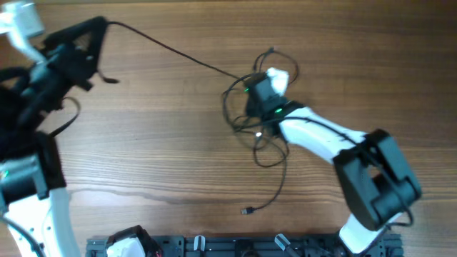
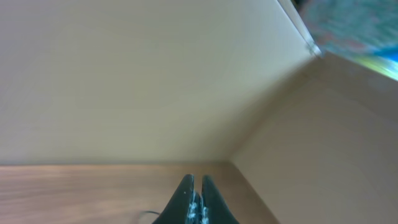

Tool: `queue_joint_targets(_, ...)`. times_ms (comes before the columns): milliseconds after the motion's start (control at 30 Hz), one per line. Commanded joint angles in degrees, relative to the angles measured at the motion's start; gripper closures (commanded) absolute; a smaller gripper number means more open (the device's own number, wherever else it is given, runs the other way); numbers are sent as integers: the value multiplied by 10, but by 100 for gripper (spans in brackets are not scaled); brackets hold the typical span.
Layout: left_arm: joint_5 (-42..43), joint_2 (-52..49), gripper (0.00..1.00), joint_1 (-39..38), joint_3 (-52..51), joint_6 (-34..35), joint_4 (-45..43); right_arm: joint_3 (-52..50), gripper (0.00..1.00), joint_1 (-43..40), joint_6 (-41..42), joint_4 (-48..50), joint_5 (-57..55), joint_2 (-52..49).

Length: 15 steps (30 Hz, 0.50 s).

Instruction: Untangle cables

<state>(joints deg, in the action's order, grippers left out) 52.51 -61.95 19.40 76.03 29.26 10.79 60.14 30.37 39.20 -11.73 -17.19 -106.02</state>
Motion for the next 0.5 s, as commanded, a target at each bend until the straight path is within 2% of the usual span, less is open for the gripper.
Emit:
queue_joint_targets(0, -10, 23, 96, 114, 5, 9, 23, -5, 35, -91, -50, -40, -4, 44)
queue_joint_targets(67, -21, 21, 96, 163, 5, 25, 37, -6, 33, -139, -91, -59, 39, 43)
queue_joint_targets(133, -23, 14, 96, 212, 5, 42, 44, -6, 27, -173, -110, -79, 70, 42)
queue_joint_targets(267, -23, -7, 96, 307, 5, 77, 70, -6, 19, -239, -107, -105, 94, 43)
queue_joint_targets(467, -49, -31, 96, 363, 5, 101, 105, -6, 13, -309, -89, -134, 109, 42)
